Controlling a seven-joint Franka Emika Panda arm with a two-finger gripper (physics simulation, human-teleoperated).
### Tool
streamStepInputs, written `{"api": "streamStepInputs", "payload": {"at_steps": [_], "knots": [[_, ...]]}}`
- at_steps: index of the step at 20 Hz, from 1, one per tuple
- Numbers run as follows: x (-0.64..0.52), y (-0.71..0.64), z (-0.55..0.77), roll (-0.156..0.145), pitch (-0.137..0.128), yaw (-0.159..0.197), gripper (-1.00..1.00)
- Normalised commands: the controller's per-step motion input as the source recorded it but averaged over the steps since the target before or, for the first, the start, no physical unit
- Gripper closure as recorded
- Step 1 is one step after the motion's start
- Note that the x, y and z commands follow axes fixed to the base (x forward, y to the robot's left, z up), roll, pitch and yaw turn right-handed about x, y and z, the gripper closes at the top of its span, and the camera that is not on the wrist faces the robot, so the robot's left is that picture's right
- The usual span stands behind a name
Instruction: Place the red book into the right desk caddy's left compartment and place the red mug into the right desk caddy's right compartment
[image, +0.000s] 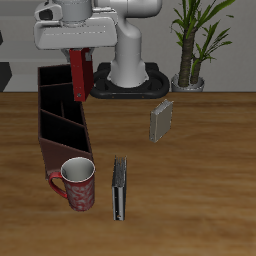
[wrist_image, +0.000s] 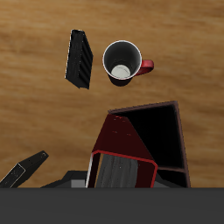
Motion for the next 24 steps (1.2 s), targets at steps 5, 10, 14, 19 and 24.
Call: {"api": "streamStepInputs", "payload": {"at_steps": [5, 10, 14, 19, 24], "knots": [[-0.02, -0.29, 0.02, -0.002, -0.005, -0.012, 1.00], [0.04, -0.29, -0.02, 0.018, 0.003, -0.046, 1.00], [0.06, -0.21, -0.07, -0.007, -0.015, 0.017, 1.00], [0.06, -0.23, -0.11, -0.030, 0.000, -0.012, 1.00], [0.08, -0.11, -0.22, -0.022, 0.013, 0.007, 1.00]]}}
